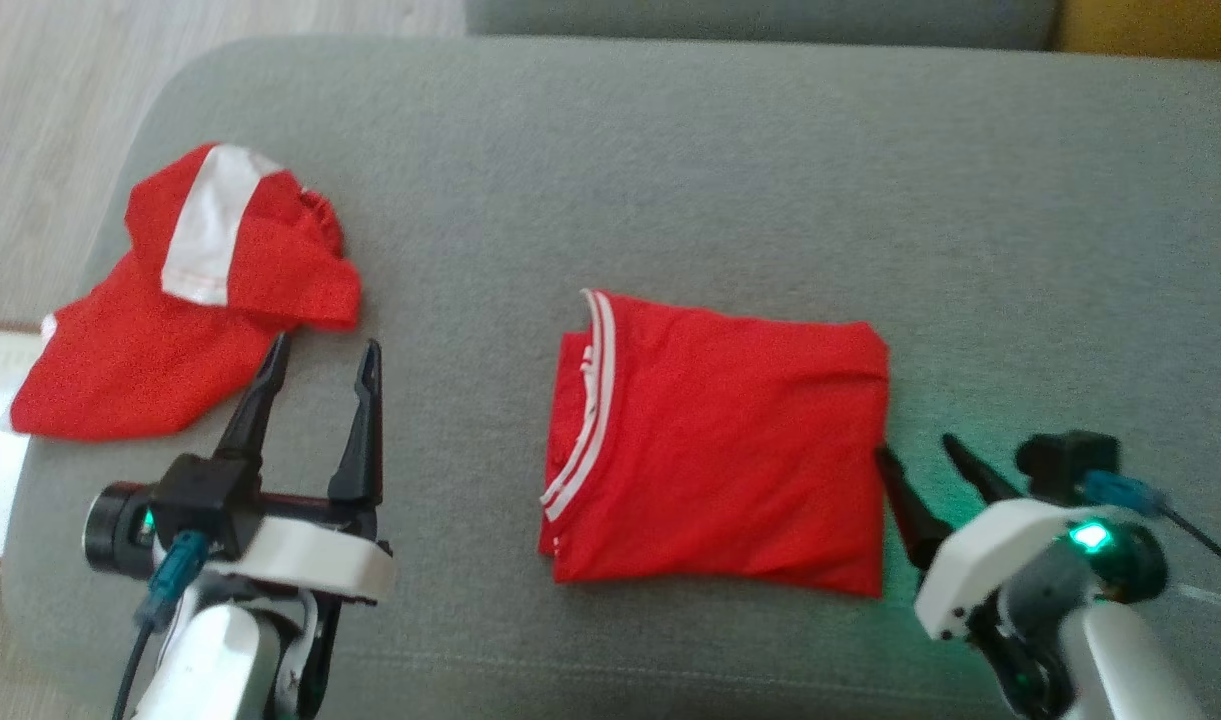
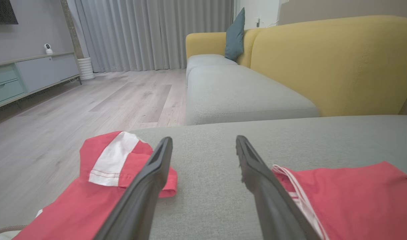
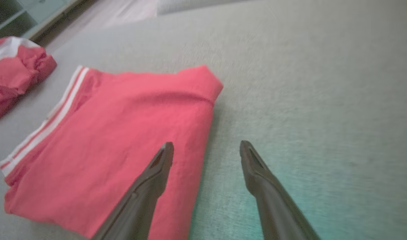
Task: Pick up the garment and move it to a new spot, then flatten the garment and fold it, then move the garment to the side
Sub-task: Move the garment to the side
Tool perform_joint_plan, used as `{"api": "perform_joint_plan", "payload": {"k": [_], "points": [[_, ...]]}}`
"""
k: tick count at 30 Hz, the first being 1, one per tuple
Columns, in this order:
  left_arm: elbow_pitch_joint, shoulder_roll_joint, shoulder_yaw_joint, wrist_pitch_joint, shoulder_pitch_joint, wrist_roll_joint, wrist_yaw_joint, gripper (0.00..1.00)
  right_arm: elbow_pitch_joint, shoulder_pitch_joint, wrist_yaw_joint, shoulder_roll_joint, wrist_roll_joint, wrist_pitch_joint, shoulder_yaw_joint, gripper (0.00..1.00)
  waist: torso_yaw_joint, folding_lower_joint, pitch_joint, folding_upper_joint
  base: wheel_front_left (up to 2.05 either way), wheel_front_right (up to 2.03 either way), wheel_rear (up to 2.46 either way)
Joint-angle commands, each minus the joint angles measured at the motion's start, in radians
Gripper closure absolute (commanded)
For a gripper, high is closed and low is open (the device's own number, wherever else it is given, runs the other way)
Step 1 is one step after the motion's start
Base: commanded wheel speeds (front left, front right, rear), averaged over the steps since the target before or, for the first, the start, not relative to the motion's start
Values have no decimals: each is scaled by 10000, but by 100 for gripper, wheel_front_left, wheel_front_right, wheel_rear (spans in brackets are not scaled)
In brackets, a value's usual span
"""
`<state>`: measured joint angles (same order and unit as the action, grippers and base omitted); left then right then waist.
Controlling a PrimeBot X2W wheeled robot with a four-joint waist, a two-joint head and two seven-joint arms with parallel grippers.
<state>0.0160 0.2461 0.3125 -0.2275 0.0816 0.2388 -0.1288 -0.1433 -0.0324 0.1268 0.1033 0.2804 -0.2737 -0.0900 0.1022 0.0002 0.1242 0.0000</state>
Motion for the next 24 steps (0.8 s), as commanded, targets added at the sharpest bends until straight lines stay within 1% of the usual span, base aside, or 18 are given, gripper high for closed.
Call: {"api": "perform_joint_plan", "payload": {"k": [1, 4, 7, 8, 9, 12, 16, 18, 19, 24], "points": [[-181, 121, -336, -124, 621, -118, 17, 0, -215, -580, 39, -16, 87, -215, -403, 0, 400, -2, 428, 0, 0, 0, 0], [-48, 59, -288, -195, 858, -169, 53, 0, -1099, -1020, 39, -132, 179, -788, -504, 0, 587, -2, 603, 0, 0, 0, 0], [59, 14, -284, -250, 971, -195, 63, 0, -1558, -1279, 39, -210, 204, -1156, -552, 0, 693, -2, 658, 0, 0, 0, 0], [83, 6, -294, -264, 981, -199, 58, 0, -1623, -1316, 39, -229, 241, -1224, -577, 59, 705, -2, 661, 0, 0, 0, 0], [105, -1, -304, -275, 985, -202, 53, 0, -1651, -1326, 39, -245, 293, -1280, -582, 100, 707, -2, 653, 0, 0, 0, 0], [125, 15, -361, -299, 926, -194, 32, 0, -1412, -1287, 39, -236, 343, -1237, -630, 100, 582, -2, 600, 0, 0, 0, 0], [44, 96, -421, -315, 807, -194, 23, 0, -721, -1096, 39, -46, 196, -1077, -662, 100, 97, -2, 520, 0, 0, 0, 0], [-15, 132, -444, -319, 747, -184, 21, 0, -348, -971, 39, 24, 130, -1044, -717, 100, -266, -2, 492, 0, 0, 0, 0], [-15, 132, -444, -319, 747, -184, 21, 0, -348, -971, 39, 24, 130, -1044, -717, 100, -266, -2, 492, 0, 0, 0, 0], [-131, 212, -433, -323, 670, -183, 24, 0, 306, -803, 39, 168, 71, -1055, -699, 100, -1319, -2, 472, 0, 0, 0, 0]]}}
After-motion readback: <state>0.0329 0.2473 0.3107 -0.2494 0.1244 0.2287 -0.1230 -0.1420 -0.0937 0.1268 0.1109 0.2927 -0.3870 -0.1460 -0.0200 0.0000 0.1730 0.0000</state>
